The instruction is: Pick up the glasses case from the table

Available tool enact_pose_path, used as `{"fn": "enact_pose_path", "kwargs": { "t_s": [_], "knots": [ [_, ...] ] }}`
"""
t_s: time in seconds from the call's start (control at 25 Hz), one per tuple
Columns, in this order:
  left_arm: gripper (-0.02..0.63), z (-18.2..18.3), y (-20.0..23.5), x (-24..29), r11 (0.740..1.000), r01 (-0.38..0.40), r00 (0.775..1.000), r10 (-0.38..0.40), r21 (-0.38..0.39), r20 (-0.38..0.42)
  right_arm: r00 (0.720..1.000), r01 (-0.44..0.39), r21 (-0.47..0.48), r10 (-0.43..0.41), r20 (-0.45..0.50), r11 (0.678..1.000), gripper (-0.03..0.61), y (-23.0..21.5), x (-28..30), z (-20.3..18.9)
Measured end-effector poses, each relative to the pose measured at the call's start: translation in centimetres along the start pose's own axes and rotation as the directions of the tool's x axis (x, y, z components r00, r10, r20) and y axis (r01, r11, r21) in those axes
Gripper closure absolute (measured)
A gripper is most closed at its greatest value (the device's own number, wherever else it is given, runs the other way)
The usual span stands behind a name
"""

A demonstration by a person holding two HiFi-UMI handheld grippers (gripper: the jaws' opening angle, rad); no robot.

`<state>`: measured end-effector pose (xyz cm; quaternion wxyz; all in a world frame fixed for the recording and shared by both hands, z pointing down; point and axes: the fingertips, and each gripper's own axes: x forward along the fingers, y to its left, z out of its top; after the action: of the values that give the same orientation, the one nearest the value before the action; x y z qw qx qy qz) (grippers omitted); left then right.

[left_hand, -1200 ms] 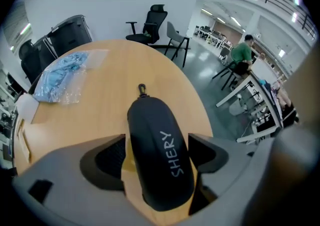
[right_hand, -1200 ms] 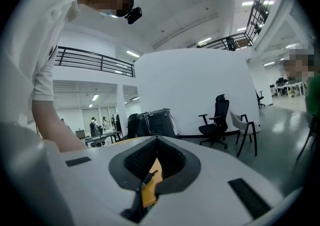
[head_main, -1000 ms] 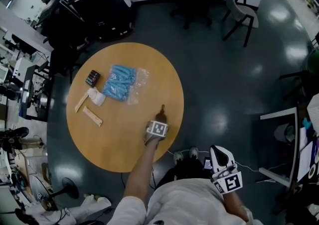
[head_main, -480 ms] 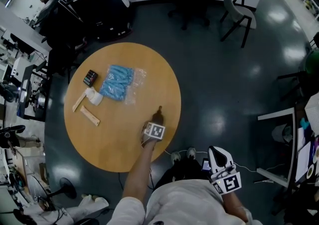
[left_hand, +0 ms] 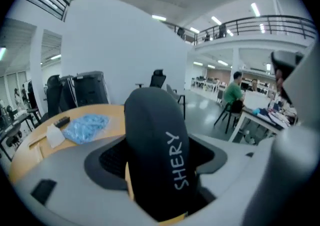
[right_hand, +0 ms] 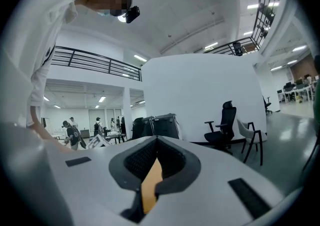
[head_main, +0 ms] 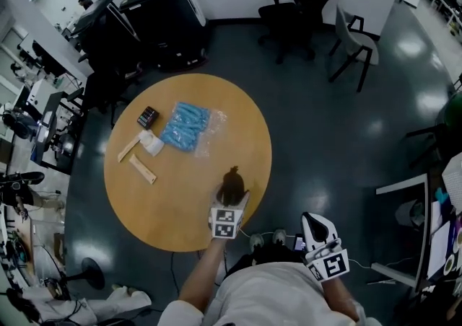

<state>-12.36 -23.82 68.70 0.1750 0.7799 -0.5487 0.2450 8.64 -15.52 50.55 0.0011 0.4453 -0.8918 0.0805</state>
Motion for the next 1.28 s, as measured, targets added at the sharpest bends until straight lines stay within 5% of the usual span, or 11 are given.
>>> {"fn": "enact_pose_path", "kwargs": {
  "t_s": [0.12, 0.36, 1.28],
  "knots": [
    [0.252, 5.9, -2.6, -5.5, 1.0, 0.01, 0.974, -0.013, 0.014, 0.227, 1.0, -0.015, -0.025, 0.015, 0.017, 1.0, 0.563, 0.9, 0.8, 1.3],
    [0.252, 13.9, -7.0, -15.3, 0.999, -0.04, 0.863, 0.028, 0.012, 0.504, 0.999, 0.007, 0.017, -0.007, 0.034, 1.0, 0.563, 1.1, 2.2, 2.4],
    [0.252, 12.5, -8.1, -19.1, 1.0, -0.004, 0.857, -0.001, 0.009, 0.516, 0.999, 0.045, -0.027, -0.045, 0.005, 0.999, 0.563, 3.2, 1.9, 2.2]
  ]
}}
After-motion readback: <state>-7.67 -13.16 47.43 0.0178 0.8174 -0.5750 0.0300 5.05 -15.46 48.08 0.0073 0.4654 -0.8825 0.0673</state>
